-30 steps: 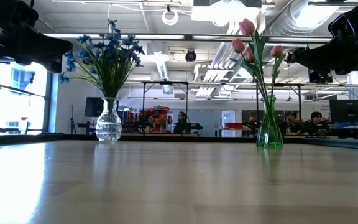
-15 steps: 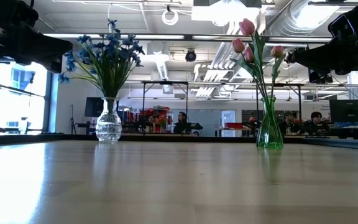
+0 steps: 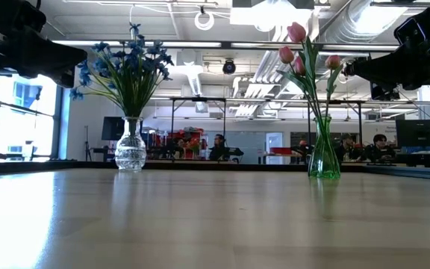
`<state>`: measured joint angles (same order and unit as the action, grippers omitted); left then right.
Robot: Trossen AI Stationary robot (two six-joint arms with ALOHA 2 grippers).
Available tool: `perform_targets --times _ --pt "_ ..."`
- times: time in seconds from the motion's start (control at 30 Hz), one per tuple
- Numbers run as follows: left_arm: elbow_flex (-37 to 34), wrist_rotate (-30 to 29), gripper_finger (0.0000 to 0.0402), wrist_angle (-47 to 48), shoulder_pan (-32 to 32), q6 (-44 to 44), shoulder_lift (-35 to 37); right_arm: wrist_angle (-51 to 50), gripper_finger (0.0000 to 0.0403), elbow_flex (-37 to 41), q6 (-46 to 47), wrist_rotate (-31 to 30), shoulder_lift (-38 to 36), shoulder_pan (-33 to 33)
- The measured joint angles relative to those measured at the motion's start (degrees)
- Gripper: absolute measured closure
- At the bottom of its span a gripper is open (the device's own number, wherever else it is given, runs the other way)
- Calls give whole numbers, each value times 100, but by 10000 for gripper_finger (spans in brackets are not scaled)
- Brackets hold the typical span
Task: Sort flowers into vase by color
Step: Return to Home Position
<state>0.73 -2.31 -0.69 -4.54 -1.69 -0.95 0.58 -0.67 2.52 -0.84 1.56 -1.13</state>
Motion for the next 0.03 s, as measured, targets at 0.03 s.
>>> perform_targets --times 0.03 --pt "0 0 401 -2 2 0 0 0 402 0 0 -1 2 -1"
